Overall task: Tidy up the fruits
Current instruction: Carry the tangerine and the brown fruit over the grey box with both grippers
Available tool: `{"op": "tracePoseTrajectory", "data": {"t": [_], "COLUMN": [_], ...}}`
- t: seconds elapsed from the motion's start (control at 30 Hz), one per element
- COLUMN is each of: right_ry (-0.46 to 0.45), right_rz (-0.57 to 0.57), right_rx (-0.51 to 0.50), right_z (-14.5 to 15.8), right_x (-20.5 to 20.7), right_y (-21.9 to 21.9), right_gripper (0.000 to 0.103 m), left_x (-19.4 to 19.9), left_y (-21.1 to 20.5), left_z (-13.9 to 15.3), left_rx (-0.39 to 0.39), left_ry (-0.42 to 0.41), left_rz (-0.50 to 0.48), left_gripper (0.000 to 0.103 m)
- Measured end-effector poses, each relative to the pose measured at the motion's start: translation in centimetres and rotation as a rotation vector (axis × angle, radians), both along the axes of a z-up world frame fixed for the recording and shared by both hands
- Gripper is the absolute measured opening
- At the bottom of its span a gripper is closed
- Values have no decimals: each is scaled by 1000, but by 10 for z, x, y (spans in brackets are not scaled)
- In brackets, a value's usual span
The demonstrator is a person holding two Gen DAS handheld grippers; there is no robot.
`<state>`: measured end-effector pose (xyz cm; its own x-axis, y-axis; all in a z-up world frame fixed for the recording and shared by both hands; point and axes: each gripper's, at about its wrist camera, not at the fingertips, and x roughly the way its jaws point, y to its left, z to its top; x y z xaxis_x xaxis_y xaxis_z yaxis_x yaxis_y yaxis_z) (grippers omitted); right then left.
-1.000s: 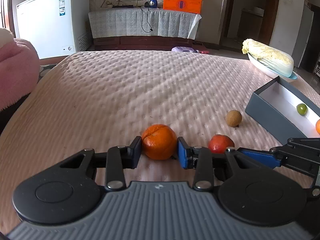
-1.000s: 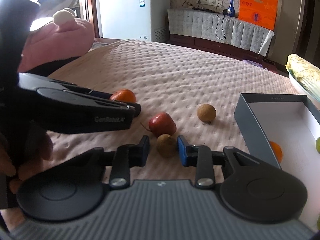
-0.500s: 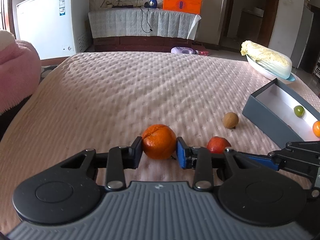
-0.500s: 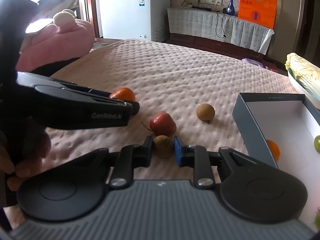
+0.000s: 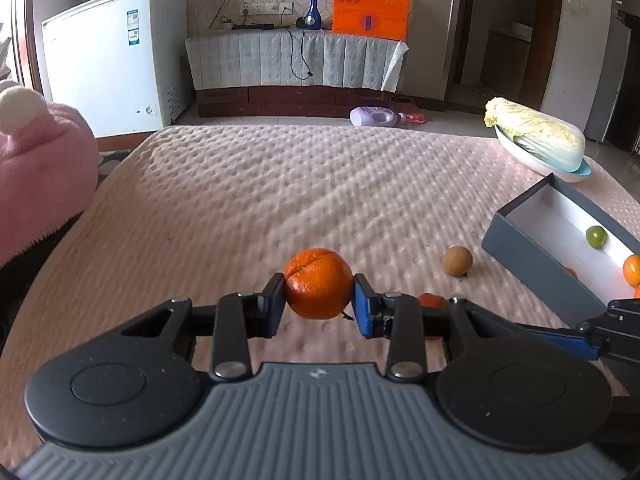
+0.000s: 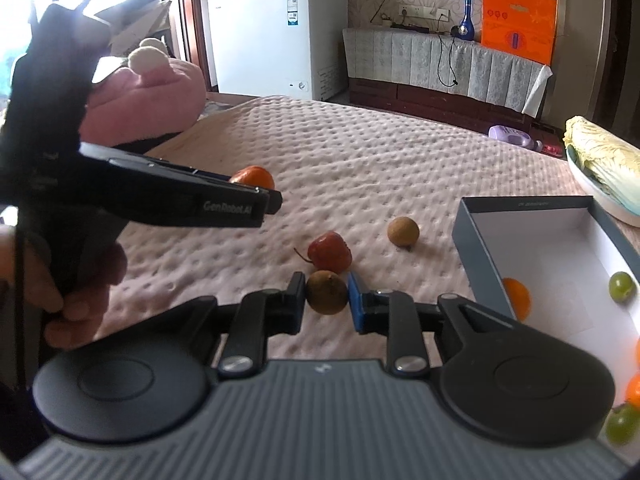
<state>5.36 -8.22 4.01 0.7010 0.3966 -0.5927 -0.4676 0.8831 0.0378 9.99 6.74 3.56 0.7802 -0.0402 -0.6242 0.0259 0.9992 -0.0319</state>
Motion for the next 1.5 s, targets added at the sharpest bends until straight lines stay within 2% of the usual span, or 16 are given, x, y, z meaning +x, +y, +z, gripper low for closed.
{"op": "tracePoseTrajectory", "data": {"t": [0.43,0.7,1.5], "right_ry": [-31,-49,-95], "right_rz": [23,24,-132], "right_rx": [20,38,93], "right_z": [18,27,46], "right_x": [-24,-35,-58], "right_y": [-16,-30,-123], "right_gripper": [26,26,26], "left_x": [-8,-8,-2], "left_y": [-19,-36,-127], "left_z": [25,31,41], "left_rx": [-3,13,-13], "left_ry": [-37,-52,-91], "left_rz": [4,-15,-161], "left_gripper": [41,41,41]}}
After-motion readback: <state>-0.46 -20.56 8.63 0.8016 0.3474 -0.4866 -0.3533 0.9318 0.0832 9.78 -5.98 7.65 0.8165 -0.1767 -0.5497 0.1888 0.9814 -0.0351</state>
